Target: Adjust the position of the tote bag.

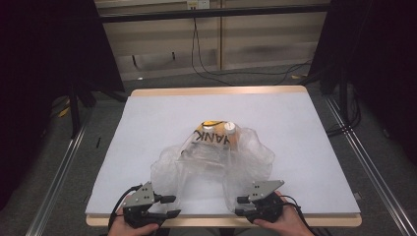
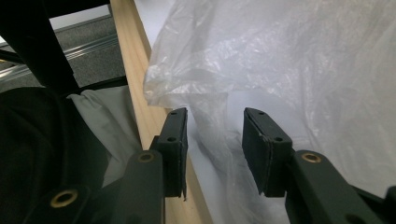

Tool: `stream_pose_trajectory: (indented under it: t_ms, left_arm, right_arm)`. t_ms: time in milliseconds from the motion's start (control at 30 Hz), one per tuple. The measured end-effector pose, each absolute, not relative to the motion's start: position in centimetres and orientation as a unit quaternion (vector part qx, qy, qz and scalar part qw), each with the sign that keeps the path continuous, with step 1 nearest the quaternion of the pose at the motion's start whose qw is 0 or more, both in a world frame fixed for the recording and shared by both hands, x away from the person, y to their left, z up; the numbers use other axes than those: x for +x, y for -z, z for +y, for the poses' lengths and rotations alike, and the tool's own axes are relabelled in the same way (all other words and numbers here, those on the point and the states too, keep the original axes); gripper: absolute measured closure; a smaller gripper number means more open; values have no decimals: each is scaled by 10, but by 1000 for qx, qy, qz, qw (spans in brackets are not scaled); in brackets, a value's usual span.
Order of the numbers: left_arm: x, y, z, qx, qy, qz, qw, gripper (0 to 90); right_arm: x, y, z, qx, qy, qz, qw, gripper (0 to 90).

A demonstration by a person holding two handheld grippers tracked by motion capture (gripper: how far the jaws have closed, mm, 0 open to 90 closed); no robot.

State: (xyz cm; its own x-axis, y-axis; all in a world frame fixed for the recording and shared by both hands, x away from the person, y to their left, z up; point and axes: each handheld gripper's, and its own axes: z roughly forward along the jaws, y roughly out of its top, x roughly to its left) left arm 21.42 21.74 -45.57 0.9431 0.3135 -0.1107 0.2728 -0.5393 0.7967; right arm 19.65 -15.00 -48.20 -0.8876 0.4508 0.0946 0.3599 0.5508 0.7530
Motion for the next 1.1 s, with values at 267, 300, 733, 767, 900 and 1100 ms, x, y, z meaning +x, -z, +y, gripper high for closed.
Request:
stream_pose_trajectory:
  t_ms: [267,300,733,767,900,1100]
  left_arm:
    - [217,461,213,891,-29,179,415,473]
    - [217,461,214,894,-32,181,409,472]
    - [237,467,222,909,-39,171,378,555]
    - [238,469,222,909,-41,171,379,557]
    - [238,472,220,919,-39,163,357,554]
    - [240,475,222,909,-31,177,376,758]
  right_arm:
    - [197,482,-151,239,-401,881,74,843]
    - [198,482,-152,240,-399,882,74,870]
    - [198,465,-170,256,-454,849,86,897]
    - [198,464,-171,256,-456,848,88,897]
    - [197,462,-175,259,-458,845,92,897]
    - [196,461,-176,258,-462,843,94,896]
